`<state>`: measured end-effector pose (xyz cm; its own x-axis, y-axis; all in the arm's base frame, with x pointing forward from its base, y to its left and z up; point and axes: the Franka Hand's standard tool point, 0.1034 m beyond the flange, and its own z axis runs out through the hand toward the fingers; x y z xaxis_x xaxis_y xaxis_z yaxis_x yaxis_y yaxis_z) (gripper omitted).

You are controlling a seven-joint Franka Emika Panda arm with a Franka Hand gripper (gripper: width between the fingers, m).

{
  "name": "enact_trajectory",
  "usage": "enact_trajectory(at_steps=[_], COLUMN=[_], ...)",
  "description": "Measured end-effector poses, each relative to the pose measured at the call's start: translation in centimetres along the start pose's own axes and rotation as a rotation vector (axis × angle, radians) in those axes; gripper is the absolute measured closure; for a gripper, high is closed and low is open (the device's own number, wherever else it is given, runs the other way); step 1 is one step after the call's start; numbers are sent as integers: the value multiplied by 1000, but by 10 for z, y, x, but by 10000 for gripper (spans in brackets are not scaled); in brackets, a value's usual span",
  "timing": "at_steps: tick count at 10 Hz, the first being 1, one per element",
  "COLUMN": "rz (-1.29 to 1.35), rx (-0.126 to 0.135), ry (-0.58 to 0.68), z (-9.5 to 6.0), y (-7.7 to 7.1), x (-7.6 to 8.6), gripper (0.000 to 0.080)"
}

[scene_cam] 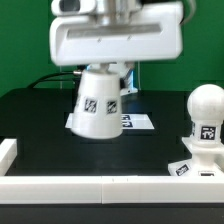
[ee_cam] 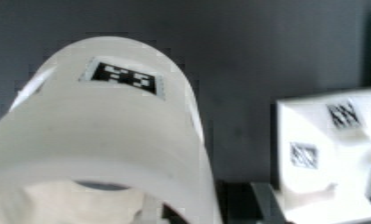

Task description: Assemble lamp

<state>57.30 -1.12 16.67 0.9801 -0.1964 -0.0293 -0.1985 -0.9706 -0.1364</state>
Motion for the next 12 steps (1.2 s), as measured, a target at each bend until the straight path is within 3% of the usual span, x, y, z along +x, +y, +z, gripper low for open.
enact_trajectory(at_steps=[1, 5, 6, 12], rz=[3, 4, 40, 164], rx=[4, 0, 3, 38], ry=[13, 0, -6, -26], z=[-8, 0, -2, -53], y=[-4, -1, -6, -96], x=[10, 4, 3, 25], gripper=[755, 755, 755, 755])
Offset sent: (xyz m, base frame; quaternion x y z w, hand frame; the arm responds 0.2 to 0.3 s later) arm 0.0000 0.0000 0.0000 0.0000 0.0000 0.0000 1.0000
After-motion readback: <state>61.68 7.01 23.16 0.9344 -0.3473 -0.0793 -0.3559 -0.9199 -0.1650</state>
